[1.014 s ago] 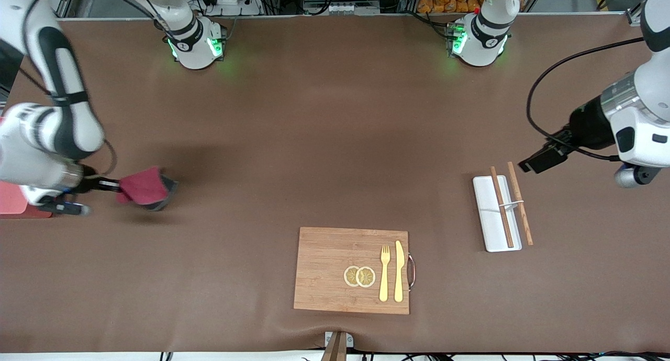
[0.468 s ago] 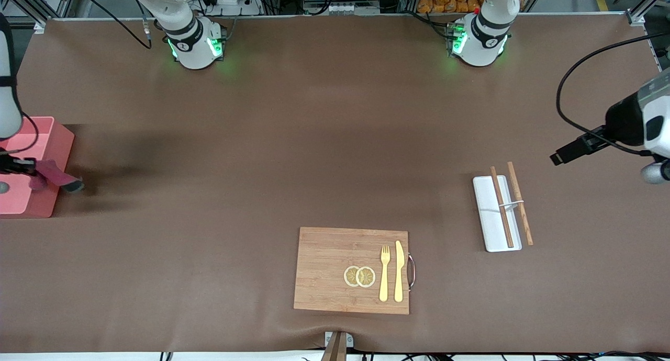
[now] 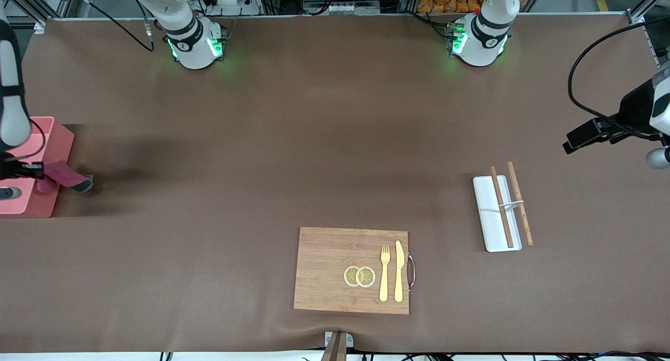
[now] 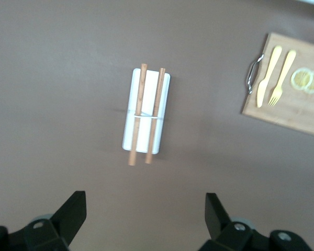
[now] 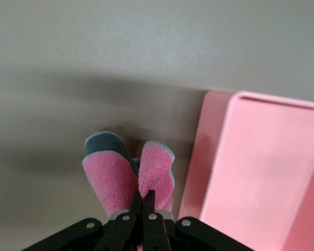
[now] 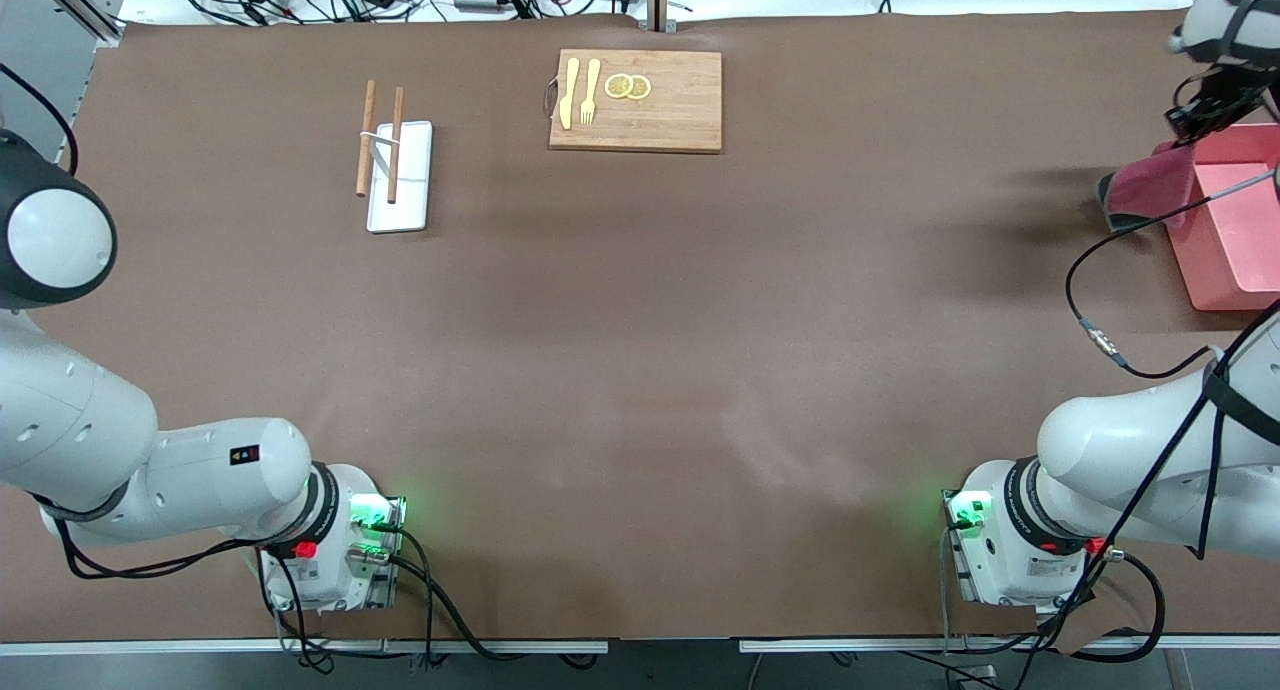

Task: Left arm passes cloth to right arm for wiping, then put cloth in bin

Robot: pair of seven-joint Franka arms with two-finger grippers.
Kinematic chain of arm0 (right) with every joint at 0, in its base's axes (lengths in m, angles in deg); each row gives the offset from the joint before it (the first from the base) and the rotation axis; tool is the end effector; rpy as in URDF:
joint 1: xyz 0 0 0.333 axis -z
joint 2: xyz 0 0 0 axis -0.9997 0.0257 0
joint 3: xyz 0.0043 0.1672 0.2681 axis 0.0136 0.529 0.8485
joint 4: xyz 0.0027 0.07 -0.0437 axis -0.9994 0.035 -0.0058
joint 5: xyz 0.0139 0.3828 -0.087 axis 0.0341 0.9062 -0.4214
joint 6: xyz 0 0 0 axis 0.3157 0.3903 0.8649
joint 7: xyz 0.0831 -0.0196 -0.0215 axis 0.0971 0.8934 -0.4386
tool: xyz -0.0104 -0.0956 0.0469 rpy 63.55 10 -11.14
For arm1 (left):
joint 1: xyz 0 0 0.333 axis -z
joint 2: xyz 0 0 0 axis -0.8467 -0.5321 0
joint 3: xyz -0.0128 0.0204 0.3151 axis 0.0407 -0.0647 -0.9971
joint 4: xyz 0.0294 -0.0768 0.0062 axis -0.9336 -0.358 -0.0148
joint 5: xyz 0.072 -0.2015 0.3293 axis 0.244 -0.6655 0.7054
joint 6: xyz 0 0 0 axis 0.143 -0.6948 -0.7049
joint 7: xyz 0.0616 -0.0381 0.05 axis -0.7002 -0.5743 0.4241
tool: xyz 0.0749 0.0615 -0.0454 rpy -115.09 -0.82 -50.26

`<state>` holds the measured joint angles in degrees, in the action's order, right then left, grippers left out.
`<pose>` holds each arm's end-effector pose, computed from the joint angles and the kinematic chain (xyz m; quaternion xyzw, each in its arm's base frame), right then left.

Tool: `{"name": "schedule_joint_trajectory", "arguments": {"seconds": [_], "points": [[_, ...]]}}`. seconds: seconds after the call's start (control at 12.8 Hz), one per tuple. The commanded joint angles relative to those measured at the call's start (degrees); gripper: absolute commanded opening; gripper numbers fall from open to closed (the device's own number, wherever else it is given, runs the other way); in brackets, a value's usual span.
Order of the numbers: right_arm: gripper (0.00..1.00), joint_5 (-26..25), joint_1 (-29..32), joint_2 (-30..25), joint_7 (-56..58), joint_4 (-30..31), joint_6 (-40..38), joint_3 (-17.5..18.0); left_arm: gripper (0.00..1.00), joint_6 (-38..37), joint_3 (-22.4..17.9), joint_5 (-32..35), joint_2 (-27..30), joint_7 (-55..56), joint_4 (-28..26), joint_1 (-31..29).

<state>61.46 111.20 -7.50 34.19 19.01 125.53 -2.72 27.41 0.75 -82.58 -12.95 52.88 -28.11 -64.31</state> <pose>0.5758 -0.2871 0.3121 0.9915 0.0849 -0.0779 0.0597 0.5926 -0.0458 0.6372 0.9964 0.0833 0.0043 0.0146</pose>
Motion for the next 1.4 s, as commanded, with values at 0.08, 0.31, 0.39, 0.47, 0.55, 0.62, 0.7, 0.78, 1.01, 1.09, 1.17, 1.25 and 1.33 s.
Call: {"name": "schedule_joint_trajectory", "arguments": {"seconds": [0.08, 0.31, 0.39, 0.47, 0.55, 0.62, 0.7, 0.78, 1.01, 1.09, 1.17, 1.25, 1.33], "points": [[0.0, 3.8, -7.7, 1.6, -1.2, -0.7, 0.0, 0.3, 1.0, 0.0, -9.5, 1.3, 5.9, -5.6, -6.5, 7.4], [0.0, 9.1, -17.0, 1.6, -6.1, -0.7, -0.7, 0.3, 1.0, 0.0, -9.6, 1.3, 7.1, -5.6, -7.3, 7.4], [0.0, 10.1, -20.6, 1.7, -10.1, -0.5, -0.6, 0.3, 1.0, -0.1, -9.6, 1.2, 7.2, -5.5, -7.3, 7.3], [0.0, 12.5, -24.7, 1.7, -14.8, -0.5, -0.7, 0.3, 1.0, -0.1, -9.6, 1.2, 7.3, -5.4, -7.3, 7.2], [0.0, 14.4, -28.9, 1.5, -20.4, -0.6, -0.8, 0.3, 1.0, -0.1, -9.6, 1.2, 7.4, -5.4, -7.3, 7.2], [0.0, 15.4, -32.7, 1.5, -27.0, -0.7, -0.7, 0.3, 1.0, -0.2, -9.6, 1.2, 8.0, -5.4, -7.4, 7.2], [0.0, 16.6, -36.2, 1.3, -32.5, -0.9, -0.7, 0.4, 1.0, -0.2, -9.6, 1.2, 8.3, -5.4, -7.8, 7.2], [0.0, 18.4, -39.1, 0.5, -36.2, -1.0, -0.8, 0.4, 1.0, -0.2, -9.6, 1.2, 8.6, -5.4, -8.1, 7.1], [0.0, 22.7, -41.2, -4.9, -38.0, -2.5, -7.0, 0.3, 1.0, -0.2, -9.6, 1.2, 9.4, -5.4, -8.6, 7.1], [0.0, 22.8, -40.8, -7.5, -38.0, -4.2, -11.2, 0.0, 1.0, -0.2, -9.6, 1.2, 9.5, -5.2, -8.6, 7.1], [0.0, 22.6, -39.9, -9.8, -37.6, -6.0, -15.2, -0.3, 1.0, -0.2, -9.6, 1.1, 9.5, -5.2, -8.8, 7.0], [0.0, 22.3, -37.4, -11.7, -36.9, -7.8, -18.7, -0.5, 1.0, -0.2, -9.6, 0.8, 9.5, -5.1, -8.8, 7.1], [0.0, 22.2, -34.9, -12.4, -34.4, -10.1, -22.5, -0.6, 1.0, -0.2, -9.6, 0.8, 9.5, -5.1, -8.7, 7.2]]}}
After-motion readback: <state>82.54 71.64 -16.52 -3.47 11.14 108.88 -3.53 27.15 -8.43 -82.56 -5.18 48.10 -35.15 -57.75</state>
